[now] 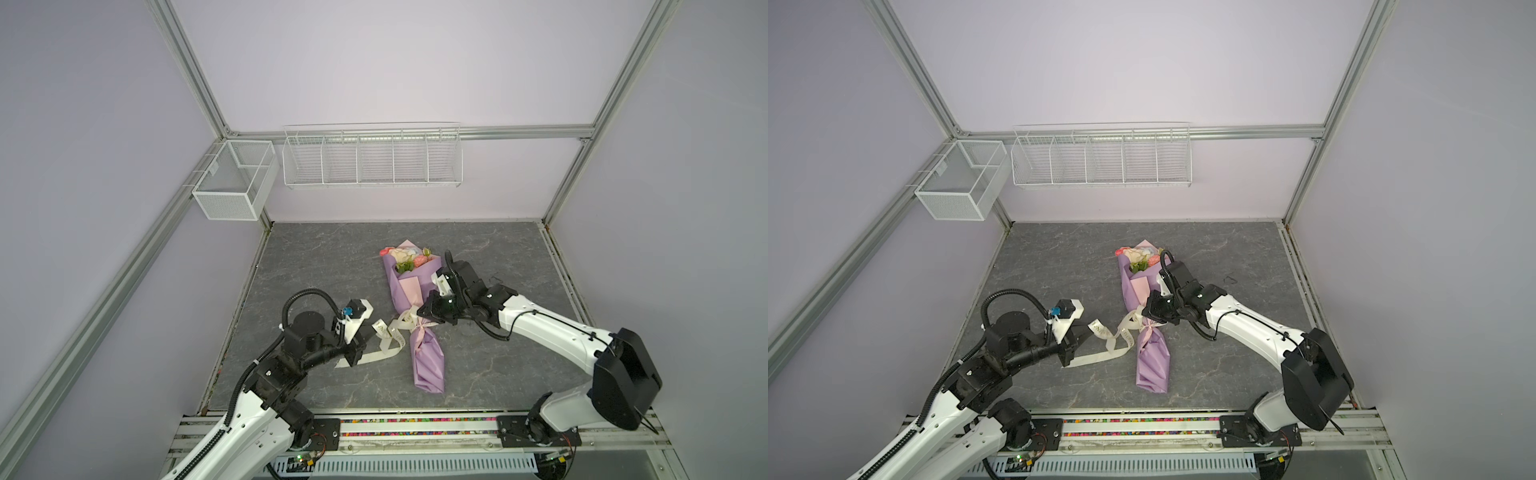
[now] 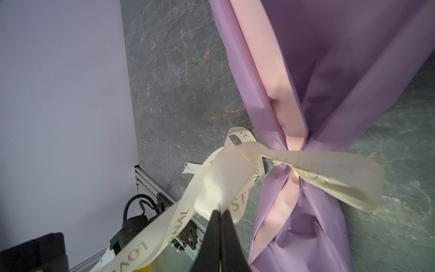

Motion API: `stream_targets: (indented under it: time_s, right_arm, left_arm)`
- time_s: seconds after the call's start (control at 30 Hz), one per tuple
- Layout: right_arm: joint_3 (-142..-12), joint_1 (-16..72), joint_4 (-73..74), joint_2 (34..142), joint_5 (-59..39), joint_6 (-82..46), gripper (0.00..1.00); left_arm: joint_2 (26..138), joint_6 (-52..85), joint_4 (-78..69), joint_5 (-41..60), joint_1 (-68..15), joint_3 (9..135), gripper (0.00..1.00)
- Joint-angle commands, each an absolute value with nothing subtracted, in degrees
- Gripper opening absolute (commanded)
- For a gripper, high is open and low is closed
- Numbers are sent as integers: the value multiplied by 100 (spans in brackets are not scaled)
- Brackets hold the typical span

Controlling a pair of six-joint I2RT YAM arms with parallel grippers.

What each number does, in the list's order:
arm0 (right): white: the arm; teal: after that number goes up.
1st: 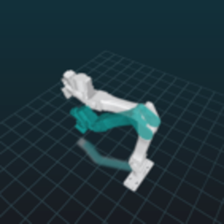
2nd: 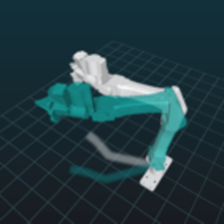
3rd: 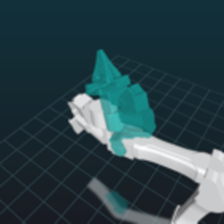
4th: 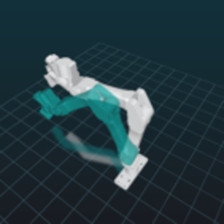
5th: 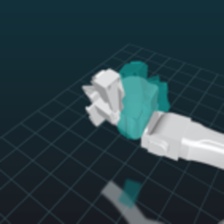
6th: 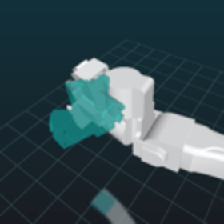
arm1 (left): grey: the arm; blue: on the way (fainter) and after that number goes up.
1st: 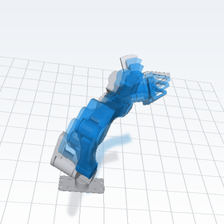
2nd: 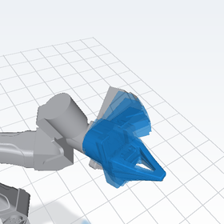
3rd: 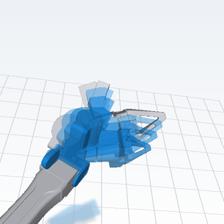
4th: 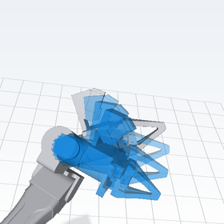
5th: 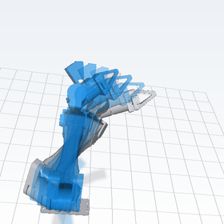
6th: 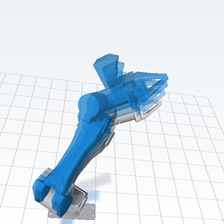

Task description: Tie the bouquet of fake flowers

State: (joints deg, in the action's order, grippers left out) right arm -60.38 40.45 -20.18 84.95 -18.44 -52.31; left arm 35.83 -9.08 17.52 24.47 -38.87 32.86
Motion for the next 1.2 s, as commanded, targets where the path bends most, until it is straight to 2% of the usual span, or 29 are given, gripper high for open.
stream_targets:
  time_s: [0.0,0.2,0.3,0.63,0.8,0.83,1.0,1.07,1.13,1.17]
  right_arm:
    - [-6284,3992,-1929,8708,-2081,-5135,7]
    - [-6407,3956,-1907,8818,-2208,-5098,7]
    - [-6394,3913,-1903,8794,-2224,-5098,7]
    - [-6258,3751,-1756,8784,-2453,-5115,7]
    - [-6249,3717,-1740,8757,-2496,-5107,7]
    - [-6241,3710,-1740,8759,-2503,-5091,7]
    - [-6131,3697,-1686,8762,-2524,-5102,7]
    - [-6055,3692,-1610,8761,-2549,-5137,7]
    - [-6000,3696,-1593,8748,-2510,-5158,7]
    - [-5971,3695,-1566,8738,-2514,-5168,7]
  left_arm:
    - [4050,-2031,1757,3014,-4296,3818,0]
    - [5882,-2946,2734,2421,-5457,5308,0]
    - [6356,-2949,2684,2406,-5704,5760,0]
    - [7275,-3189,2259,2366,-6196,6030,0]
    - [7634,-2930,1555,2544,-6317,5973,7]
    - [7754,-2941,1684,2484,-6328,6037,10]
    - [7911,-2310,2111,2218,-6354,6349,41]
    - [7565,-2054,1859,2010,-6346,6058,48]
    - [7097,-1427,1411,1578,-6346,5611,50]
    - [6815,-1095,1137,1358,-6333,5333,56]
